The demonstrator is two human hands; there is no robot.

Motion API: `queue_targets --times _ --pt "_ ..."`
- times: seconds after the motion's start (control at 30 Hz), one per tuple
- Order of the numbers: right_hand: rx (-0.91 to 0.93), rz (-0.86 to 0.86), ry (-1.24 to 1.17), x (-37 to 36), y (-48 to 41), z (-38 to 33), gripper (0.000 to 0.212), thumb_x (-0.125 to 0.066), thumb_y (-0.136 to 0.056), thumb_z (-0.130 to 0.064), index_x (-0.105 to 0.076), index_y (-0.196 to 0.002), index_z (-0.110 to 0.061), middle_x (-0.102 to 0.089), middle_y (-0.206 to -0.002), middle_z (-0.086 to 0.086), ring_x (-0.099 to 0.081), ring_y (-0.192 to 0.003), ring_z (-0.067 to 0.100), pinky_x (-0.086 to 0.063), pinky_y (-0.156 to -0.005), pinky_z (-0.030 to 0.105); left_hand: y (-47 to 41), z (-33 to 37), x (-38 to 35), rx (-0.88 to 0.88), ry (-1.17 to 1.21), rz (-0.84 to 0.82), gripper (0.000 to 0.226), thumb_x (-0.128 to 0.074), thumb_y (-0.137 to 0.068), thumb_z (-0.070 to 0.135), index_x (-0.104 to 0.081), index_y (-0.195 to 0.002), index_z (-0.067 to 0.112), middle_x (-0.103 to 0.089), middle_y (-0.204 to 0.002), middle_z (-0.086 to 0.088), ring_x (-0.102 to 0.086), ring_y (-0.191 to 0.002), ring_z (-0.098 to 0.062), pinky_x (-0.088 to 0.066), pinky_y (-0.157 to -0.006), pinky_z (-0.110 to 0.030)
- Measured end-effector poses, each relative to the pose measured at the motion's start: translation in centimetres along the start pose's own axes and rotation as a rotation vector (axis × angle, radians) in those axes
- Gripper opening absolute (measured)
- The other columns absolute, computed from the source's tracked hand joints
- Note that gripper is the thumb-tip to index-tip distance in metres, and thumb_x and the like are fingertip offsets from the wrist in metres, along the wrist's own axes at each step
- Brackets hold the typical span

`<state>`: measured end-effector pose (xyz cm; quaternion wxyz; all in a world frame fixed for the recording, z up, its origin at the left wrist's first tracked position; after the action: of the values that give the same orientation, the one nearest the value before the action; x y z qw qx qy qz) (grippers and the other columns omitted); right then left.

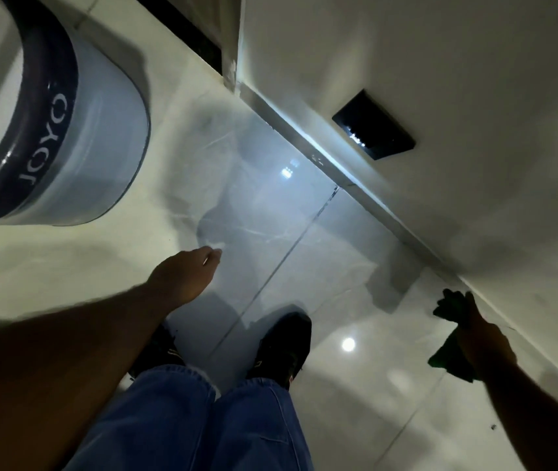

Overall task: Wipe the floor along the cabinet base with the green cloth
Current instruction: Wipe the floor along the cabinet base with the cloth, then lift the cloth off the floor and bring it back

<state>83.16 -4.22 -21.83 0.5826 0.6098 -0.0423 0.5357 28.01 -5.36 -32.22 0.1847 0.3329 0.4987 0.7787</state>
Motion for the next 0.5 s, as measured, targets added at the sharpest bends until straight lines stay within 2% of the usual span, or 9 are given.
queue_targets --times 0.07,0.1,0.17,0.23,0.27,0.33,0.43,0.47,0.5 --pt "0.045 0.051 0.032 0.4 2.3 1.7 0.063 -0.042 -0.109 -0.044 -0.019 -0.165 -0.028 -0.066 -0.1 0.021 -0.064 -0.083 0.035 -0.047 -0.078 0.044 2.3 0.3 0.0 0.019 0.042 0.0 0.05 -0.034 -0.109 0.052 -0.069 -0.131 0.026 -0.079 -0.12 -0.019 -0.072 -0.113 -0.043 -0.054 -0.104 -0.048" --pt "0.014 0.046 -0.025 0.4 3.2 2.5 0.063 -0.043 -0.107 -0.048 -0.023 -0.163 -0.028 -0.068 -0.107 0.023 -0.065 -0.086 0.037 -0.048 -0.08 0.044 3.5 0.6 -0.1 0.023 0.066 -0.014 0.05 -0.034 -0.109 0.054 -0.069 -0.13 0.026 -0.08 -0.113 -0.018 -0.073 -0.107 -0.042 -0.056 -0.098 -0.047" --pt "-0.042 0.024 -0.221 0.2 5.3 3.0 0.052 -0.048 -0.103 -0.054 -0.054 -0.144 -0.022 -0.073 -0.114 0.021 -0.069 -0.09 0.036 -0.055 -0.086 0.047 6.0 1.8 -0.4 0.011 0.121 -0.053 0.046 -0.037 -0.109 0.055 -0.069 -0.126 0.026 -0.08 -0.099 -0.013 -0.073 -0.089 -0.036 -0.055 -0.082 -0.041" --pt "0.015 -0.002 -0.395 0.2 8.9 1.1 0.036 -0.052 -0.105 -0.035 -0.06 -0.133 -0.013 -0.07 -0.12 0.022 -0.068 -0.098 0.035 -0.056 -0.092 0.051 8.1 3.5 -0.4 -0.01 0.168 -0.108 0.04 -0.043 -0.107 0.053 -0.07 -0.12 0.026 -0.08 -0.093 -0.007 -0.071 -0.078 -0.03 -0.053 -0.07 -0.037" --pt "0.057 -0.045 -0.475 0.3 11.1 -0.3 0.033 -0.055 -0.105 -0.029 -0.06 -0.132 -0.01 -0.069 -0.122 0.022 -0.067 -0.1 0.035 -0.056 -0.092 0.049 9.2 4.4 -0.2 -0.027 0.215 -0.136 0.039 -0.047 -0.104 0.052 -0.071 -0.116 0.024 -0.08 -0.096 -0.007 -0.073 -0.081 -0.03 -0.056 -0.071 -0.038" --pt "0.108 -0.218 -0.671 0.2 15.6 -3.7 0.04 -0.064 -0.101 -0.03 -0.06 -0.134 -0.007 -0.069 -0.118 0.017 -0.065 -0.103 0.031 -0.054 -0.091 0.043 11.1 6.5 0.6 -0.08 0.327 -0.17 0.044 -0.056 -0.094 0.057 -0.072 -0.116 0.022 -0.08 -0.111 -0.008 -0.077 -0.101 -0.032 -0.062 -0.089 -0.043" --pt "0.192 -0.5 -0.784 -0.4 22.3 -9.4 0.09 -0.088 -0.062 -0.06 -0.065 -0.132 -0.009 -0.076 -0.118 0.013 -0.07 -0.112 0.031 -0.054 -0.098 0.044 13.3 9.6 3.4 -0.143 0.47 -0.172 0.072 -0.066 -0.084 0.07 -0.066 -0.137 0.022 -0.072 -0.134 -0.001 -0.07 -0.123 -0.023 -0.057 -0.105 -0.038" --pt "0.243 -0.567 -0.782 -0.6 24.4 -11.4 0.098 -0.092 -0.053 -0.063 -0.067 -0.131 -0.01 -0.077 -0.12 0.012 -0.072 -0.113 0.03 -0.055 -0.099 0.043 13.9 10.5 4.7 -0.15 0.517 -0.175 0.081 -0.067 -0.081 0.073 -0.063 -0.144 0.021 -0.069 -0.137 0.002 -0.067 -0.128 -0.022 -0.055 -0.108 -0.037" --pt "0.299 -0.637 -0.767 -0.8 26.6 -13.6 0.095 -0.093 -0.054 -0.058 -0.068 -0.132 -0.011 -0.077 -0.121 0.011 -0.073 -0.114 0.029 -0.055 -0.099 0.043 14.6 11.1 6.2 -0.148 0.553 -0.18 0.084 -0.068 -0.081 0.074 -0.062 -0.146 0.02 -0.067 -0.137 0.003 -0.065 -0.131 -0.022 -0.052 -0.111 -0.037"
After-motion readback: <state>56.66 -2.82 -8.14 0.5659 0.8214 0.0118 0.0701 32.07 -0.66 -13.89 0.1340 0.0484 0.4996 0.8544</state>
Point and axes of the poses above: each hand's wrist, its own y-axis away from the middle knuckle, its own x-axis out of the back of the hand, z = x × y, the point moved 5 cm from there along -y, towards the middle knuckle
